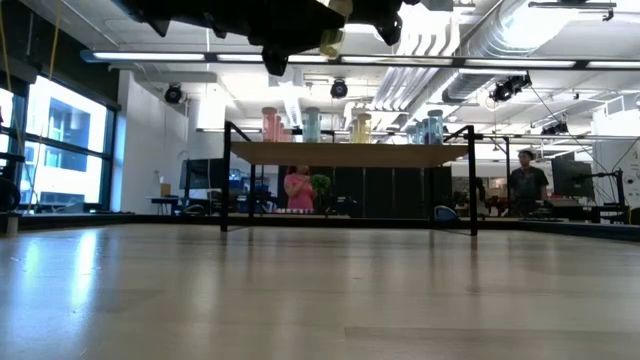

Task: Pick and place medicine bottles onto shelf by color
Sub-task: Put the yellow medicine bottle on the shelf

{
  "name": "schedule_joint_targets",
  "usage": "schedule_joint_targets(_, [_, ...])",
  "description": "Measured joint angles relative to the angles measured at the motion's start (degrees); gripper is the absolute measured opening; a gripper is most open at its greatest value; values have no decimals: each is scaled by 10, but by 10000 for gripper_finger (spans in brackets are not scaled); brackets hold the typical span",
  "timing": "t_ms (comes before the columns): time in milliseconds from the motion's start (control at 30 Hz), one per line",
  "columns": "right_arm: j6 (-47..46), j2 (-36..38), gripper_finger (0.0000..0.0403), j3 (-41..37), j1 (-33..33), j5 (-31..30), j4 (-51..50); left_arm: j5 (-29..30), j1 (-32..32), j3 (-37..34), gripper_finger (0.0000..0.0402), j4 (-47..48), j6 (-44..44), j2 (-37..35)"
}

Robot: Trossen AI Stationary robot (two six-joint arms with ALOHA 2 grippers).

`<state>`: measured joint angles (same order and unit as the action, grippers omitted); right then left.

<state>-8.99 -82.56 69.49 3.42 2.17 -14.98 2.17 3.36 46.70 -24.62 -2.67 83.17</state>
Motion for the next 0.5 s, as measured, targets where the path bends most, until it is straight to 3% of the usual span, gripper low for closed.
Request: schedule_joint_targets(500, [0,0,152,0,0,0,0,0,0,0,97,-18,3,0])
